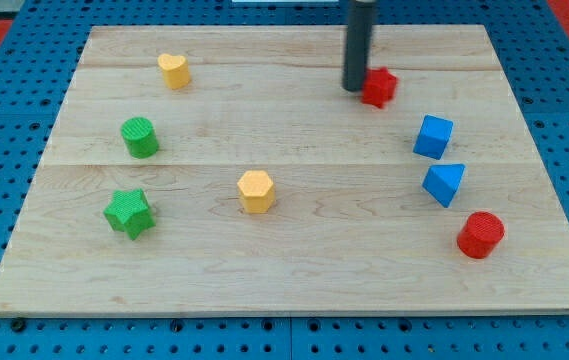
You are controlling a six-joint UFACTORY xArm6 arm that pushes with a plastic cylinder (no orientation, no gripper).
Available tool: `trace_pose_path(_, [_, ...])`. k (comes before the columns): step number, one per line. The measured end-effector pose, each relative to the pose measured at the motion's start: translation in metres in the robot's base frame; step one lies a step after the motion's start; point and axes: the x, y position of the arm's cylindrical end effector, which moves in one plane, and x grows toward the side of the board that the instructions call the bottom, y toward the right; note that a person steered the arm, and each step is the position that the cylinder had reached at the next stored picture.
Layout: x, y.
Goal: Push the yellow hexagon to the red star
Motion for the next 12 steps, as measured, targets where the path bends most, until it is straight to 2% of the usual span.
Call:
trace_pose_path(1, [0.011,0.033])
trace_pose_path(2, [0.028,-0.036])
trace_pose_path(3, [0.112,-0.094])
trace_pose_path(4, [0.146,-0.054])
trace_pose_path(5, [0.194,-0.069])
trace_pose_path(6, [0.201,-0.138])
trace_pose_path(8, [0.108,-0.149])
trace_pose_path(9, [0.100,-0.163])
trace_pose_path(11, [0.021,-0.187])
trace_pose_path(12, [0.007,-0.176])
